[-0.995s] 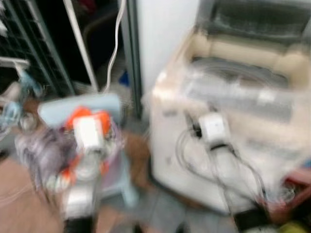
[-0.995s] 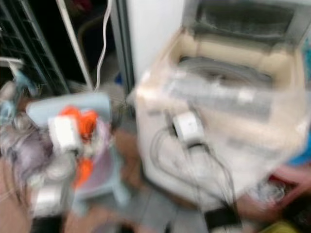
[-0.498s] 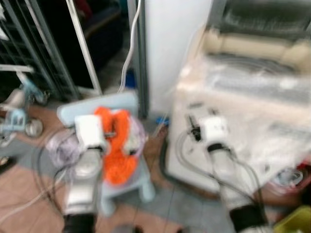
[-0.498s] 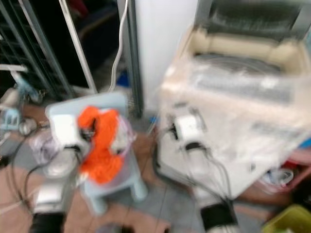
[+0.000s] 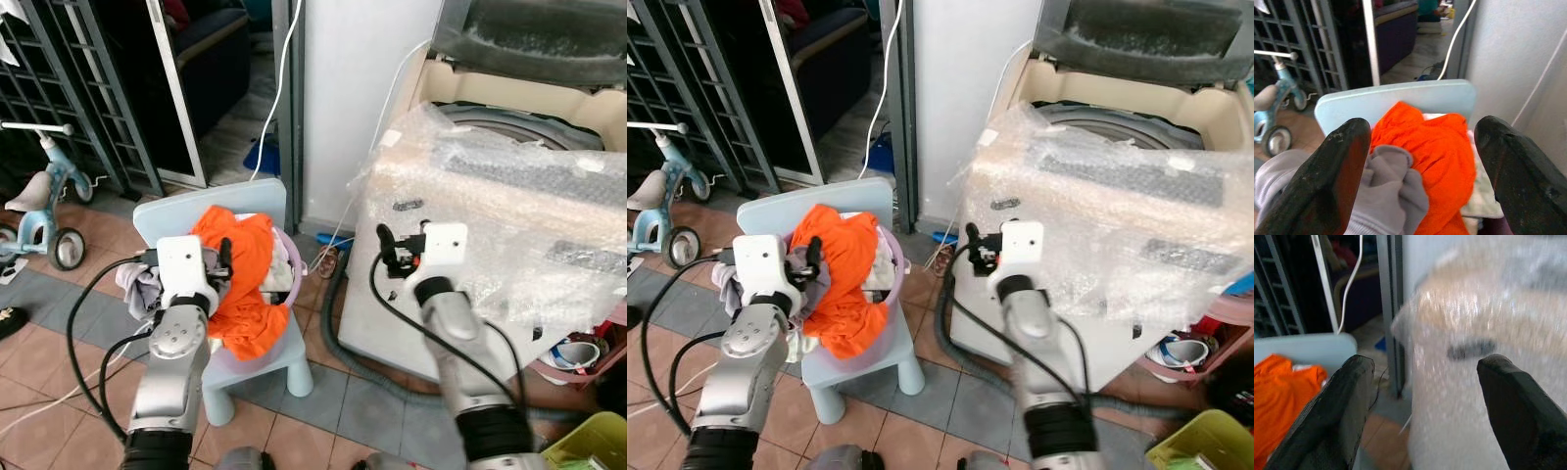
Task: Clothes washing
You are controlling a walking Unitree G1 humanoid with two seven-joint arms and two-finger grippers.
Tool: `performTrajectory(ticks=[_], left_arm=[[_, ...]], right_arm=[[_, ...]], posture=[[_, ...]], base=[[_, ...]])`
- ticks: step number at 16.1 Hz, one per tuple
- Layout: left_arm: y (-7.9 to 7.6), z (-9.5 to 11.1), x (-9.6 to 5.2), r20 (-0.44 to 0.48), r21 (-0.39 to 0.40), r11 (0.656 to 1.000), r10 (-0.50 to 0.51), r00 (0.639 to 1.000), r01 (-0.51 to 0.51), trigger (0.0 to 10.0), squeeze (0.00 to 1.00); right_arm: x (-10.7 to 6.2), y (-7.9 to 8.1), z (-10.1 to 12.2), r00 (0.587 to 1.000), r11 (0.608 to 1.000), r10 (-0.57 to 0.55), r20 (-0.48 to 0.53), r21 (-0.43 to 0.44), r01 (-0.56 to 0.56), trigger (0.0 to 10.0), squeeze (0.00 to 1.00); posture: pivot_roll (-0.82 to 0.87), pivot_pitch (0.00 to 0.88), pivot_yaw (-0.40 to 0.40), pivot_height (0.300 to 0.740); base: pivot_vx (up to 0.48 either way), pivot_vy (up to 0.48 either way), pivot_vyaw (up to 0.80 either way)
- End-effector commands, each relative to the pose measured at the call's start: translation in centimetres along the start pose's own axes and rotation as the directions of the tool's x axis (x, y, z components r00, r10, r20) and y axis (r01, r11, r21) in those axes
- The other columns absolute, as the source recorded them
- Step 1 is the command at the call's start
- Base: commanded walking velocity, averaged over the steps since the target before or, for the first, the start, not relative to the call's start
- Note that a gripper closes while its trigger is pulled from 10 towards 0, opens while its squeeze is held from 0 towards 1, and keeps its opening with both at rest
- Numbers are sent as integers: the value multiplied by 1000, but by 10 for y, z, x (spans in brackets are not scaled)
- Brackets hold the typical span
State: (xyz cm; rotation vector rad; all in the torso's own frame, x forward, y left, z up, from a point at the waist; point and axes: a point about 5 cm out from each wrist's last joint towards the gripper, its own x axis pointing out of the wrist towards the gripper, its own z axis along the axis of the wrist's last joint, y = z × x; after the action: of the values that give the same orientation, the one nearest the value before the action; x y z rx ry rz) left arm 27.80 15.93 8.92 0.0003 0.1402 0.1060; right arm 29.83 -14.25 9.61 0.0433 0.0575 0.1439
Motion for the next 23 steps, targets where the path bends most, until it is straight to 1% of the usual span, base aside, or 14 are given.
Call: performTrajectory(ticks=[1, 3, 6, 8, 9, 10, 11, 13, 15, 16, 17, 19, 20, 23], left_arm=[[2, 4, -1, 10, 11, 1000, 14, 1000, -14, 10000, 0], [5, 5, -2, 30, 29, 1000, 11, 1000, -12, 10000, 0], [8, 1, -3, 0, 15, 999, 43, 999, -43, 10000, 0], [9, 4, -4, 18, 3, 999, 38, 999, -38, 10000, 0], [8, 6, -4, 35, 12, 999, 29, 999, -29, 10000, 0], [9, 8, -5, 42, 66, 996, 57, 997, -60, 10000, 0], [9, 7, -5, 34, 49, 997, 53, 998, -55, 10000, 0], [10, 4, -6, 11, -3, 1000, 27, 1000, -27, 10000, 0], [12, 3, -7, 12, 9, 999, 36, 999, -36, 10000, 0], [12, 3, -8, 11, 9, 999, 35, 999, -35, 10000, 0], [11, 2, -9, 8, 10, 999, 34, 999, -34, 10000, 0], [12, 2, -10, 13, 7, 1000, 25, 1000, -25, 10000, 0], [12, 2, -11, 12, 3, 1000, 25, 1000, -25, 10000, 0], [13, 1, -11, 5, 0, 1000, 30, 1000, -30, 10000, 0]], right_arm=[[1, 5, 3, 999, 999, 37, -3, 31, -37, 10000, 0], [1, 13, 10, 995, 994, 95, 14, 43, -96, 10000, 0], [3, 17, 14, 994, 992, 105, 11, 68, -105, 10000, 0], [2, 16, 14, 993, 990, 115, 2, 79, -115, 10000, 0], [2, 16, 12, 993, 990, 118, -3, 77, -117, 10000, 0], [1, 17, 12, 992, 989, 127, -8, 79, -126, 10000, 0], [1, 18, 11, 991, 989, 131, -19, 79, -129, 10000, 0], [2, 20, 4, 987, 989, 141, -70, 53, -138, 10000, 0], [6, 23, 0, 985, 988, 150, -84, -18, -152, 10000, 0], [7, 26, 0, 985, 987, 163, -57, 19, -162, 10000, 0], [9, 29, 0, 983, 985, 169, -71, -7, -170, 10000, 0], [8, 36, -2, 951, 956, 292, -107, 71, -285, 10000, 0], [11, 32, -3, 959, 966, 259, -114, 36, -256, 10000, 0], [14, 30, -4, 962, 969, 248, -117, 14, -248, 10000, 0]], posture=[[-28, 0, 3, 740], [-20, 0, 3, 740], [-18, 0, 2, 740], [-14, 0, 2, 740], [-14, 0, 2, 740], [-13, 0, 2, 740], [-13, 0, 2, 740], [-12, 0, 0, 740], [-8, 0, -3, 740], [-5, 0, -6, 740], [-3, 0, -10, 740], [0, 0, -15, 740], [3, 0, -18, 740], [0, 0, -21, 740]], base=[[0, 480, 0], [0, 480, 600], [0, 480, 788], [0, 0, 781], [0, 0, 775], [0, 0, 444], [0, 0, 438], [0, 0, 0], [0, 0, 0], [0, 0, 0], [0, 0, 0], [0, 0, 0], [274, 0, 0], [297, 0, 0]])
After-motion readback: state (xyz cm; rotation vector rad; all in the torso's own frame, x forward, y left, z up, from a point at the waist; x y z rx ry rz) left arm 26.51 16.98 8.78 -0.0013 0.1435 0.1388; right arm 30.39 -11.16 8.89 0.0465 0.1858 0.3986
